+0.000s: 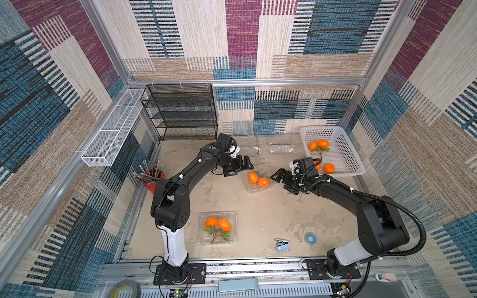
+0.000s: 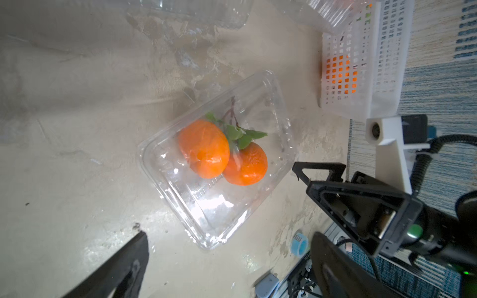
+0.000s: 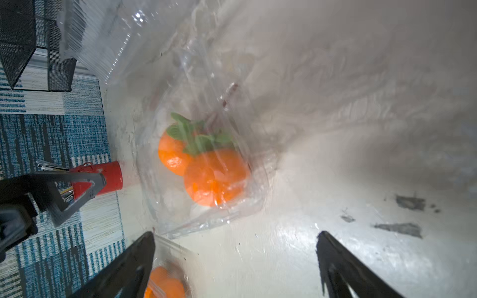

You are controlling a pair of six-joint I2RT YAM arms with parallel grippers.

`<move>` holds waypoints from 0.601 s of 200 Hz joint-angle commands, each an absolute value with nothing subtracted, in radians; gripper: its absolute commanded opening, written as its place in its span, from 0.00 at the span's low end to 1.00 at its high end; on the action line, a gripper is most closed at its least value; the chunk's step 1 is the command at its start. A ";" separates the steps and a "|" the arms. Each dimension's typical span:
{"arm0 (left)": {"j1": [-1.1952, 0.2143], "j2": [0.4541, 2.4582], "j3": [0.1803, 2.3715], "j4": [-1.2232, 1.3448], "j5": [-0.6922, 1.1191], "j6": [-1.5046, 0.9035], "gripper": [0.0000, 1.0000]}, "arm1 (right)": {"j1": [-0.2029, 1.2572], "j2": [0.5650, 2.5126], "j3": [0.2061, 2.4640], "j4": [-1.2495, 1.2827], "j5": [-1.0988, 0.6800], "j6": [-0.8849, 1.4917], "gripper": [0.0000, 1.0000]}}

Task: Take oranges out of containers
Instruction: Adjust the packing box at the center of the board.

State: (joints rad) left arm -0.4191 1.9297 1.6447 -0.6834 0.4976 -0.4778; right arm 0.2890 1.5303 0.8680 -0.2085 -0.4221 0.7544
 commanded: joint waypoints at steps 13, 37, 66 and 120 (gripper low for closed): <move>-0.422 1.978 1.718 -0.701 0.422 -0.426 0.99 | 0.300 1.525 0.828 -0.098 -0.469 0.819 0.99; -0.430 2.011 1.758 -0.697 0.387 -0.406 0.99 | 0.317 1.547 0.835 -0.057 -0.492 0.840 0.96; -0.451 2.059 1.795 -0.695 0.386 -0.377 0.99 | 0.330 1.589 0.859 -0.026 -0.500 0.872 0.93; -0.496 2.086 1.799 -0.692 0.386 -0.370 0.99 | 0.329 1.640 0.908 -0.070 -0.476 0.850 0.87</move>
